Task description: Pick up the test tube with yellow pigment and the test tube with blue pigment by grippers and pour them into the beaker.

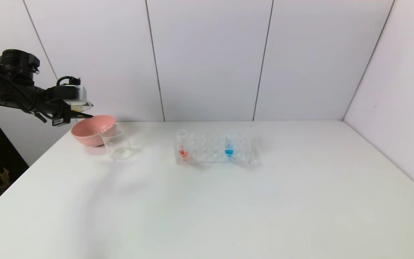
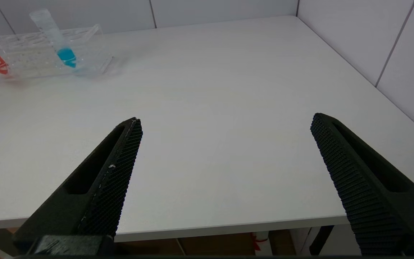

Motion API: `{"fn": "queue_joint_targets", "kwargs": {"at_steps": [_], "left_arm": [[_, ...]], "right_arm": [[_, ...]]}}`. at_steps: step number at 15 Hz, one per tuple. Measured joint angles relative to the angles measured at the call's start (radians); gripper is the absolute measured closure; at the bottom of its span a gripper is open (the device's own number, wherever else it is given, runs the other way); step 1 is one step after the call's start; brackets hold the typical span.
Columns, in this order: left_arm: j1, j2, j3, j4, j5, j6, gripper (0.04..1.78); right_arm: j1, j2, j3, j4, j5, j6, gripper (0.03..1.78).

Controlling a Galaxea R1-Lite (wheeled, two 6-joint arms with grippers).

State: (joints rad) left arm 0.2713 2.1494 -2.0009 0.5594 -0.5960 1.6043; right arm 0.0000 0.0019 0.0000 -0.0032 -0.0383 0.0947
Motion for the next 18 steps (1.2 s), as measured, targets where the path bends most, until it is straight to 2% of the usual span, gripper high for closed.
{"fn": "queue_joint_targets", "kwargs": {"at_steps": [6, 12, 18], "left_arm": [[-0.018, 0.003, -0.001, 0.008, 0.033, 0.007, 1.28], [-0.02, 0.001, -0.005, 0.11, 0.113, 0.006, 1.28], [-0.02, -0.001, -0.006, 0.12, 0.131, 0.007, 1.28]], "right_arm": [[0.0, 0.0, 0.0, 0.0, 0.0, 0.0, 0.1], [0.0, 0.0, 0.0, 0.0, 0.0, 0.0, 0.1], [0.0, 0.0, 0.0, 0.0, 0.0, 0.0, 0.1]]}}
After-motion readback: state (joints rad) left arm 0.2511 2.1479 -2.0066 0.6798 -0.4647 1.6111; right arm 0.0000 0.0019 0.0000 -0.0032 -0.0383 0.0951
